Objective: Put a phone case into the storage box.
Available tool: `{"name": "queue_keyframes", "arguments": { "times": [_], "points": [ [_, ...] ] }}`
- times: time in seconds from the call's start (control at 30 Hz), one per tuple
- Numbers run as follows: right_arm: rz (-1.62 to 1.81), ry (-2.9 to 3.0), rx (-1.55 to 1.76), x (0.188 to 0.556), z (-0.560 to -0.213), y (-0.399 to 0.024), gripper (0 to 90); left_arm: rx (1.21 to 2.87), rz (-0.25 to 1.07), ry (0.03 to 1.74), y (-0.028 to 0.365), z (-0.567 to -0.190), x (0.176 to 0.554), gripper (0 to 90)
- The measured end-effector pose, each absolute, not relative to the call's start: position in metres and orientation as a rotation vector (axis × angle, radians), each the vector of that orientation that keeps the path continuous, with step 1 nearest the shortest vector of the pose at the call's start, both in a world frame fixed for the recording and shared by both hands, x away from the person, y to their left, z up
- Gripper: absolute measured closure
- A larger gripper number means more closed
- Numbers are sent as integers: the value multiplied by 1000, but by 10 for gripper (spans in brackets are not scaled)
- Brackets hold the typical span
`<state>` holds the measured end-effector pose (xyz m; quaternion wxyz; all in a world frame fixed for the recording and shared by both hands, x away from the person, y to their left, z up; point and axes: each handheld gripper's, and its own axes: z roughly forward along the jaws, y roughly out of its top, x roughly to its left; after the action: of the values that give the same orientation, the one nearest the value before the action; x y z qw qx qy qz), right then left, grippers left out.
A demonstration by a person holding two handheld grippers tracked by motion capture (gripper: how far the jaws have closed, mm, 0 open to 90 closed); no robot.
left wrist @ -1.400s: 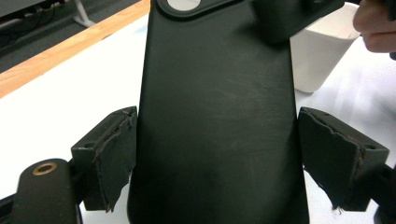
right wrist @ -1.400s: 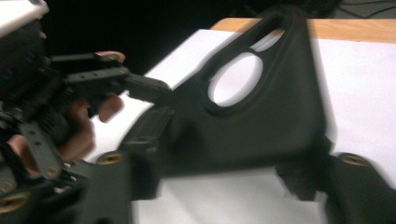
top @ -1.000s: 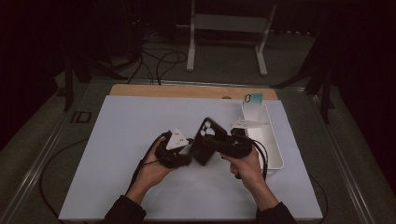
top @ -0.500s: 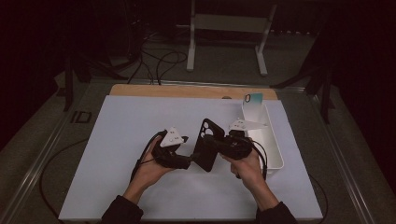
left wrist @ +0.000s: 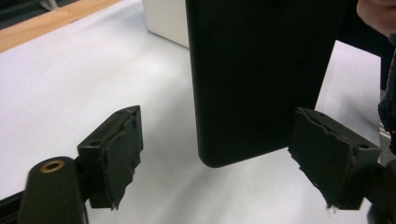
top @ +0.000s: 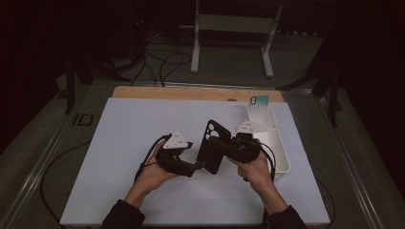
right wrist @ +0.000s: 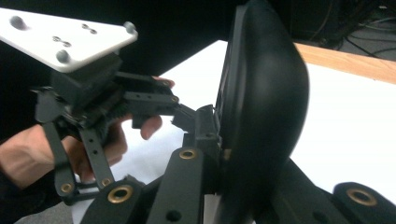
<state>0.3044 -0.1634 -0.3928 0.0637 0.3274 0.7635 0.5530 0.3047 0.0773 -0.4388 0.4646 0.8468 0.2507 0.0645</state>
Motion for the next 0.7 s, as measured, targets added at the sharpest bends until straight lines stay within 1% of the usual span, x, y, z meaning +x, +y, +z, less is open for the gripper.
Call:
{"name": "queue_keyframes", "arguments": {
  "times": [0.03, 0.1, 0.23, 0.33, 0.37, 0.4, 0.5, 0.67, 0.7],
  "points": [
    [1680, 2307, 978, 304, -392, -163, 862, 2075, 130, 597, 77, -439, 304, 153],
    [1721, 2314, 935, 301, -388, -163, 862, 2074, 119, 586, 76, -439, 304, 133],
    [1762, 2318, 900, 299, -386, -161, 862, 2072, 80, 563, 74, -441, 303, 127],
    [1799, 2325, 869, 297, -384, -160, 862, 2056, 49, 543, 74, -441, 303, 148],
    [1819, 2324, 849, 296, -384, -159, 862, 2048, 33, 531, 74, -441, 303, 176],
    [1819, 2324, 849, 296, -384, -159, 862, 2036, 20, 525, 74, -441, 303, 176],
    [1841, 2324, 830, 296, -384, -159, 861, 2022, -28, 496, 74, -442, 303, 234],
    [1858, 2328, 813, 295, -384, -158, 862, 2005, -40, 459, 74, -442, 301, 310],
    [1857, 2331, 810, 295, -385, -159, 861, 2002, -40, 455, 75, -441, 301, 348]
  ]
}}
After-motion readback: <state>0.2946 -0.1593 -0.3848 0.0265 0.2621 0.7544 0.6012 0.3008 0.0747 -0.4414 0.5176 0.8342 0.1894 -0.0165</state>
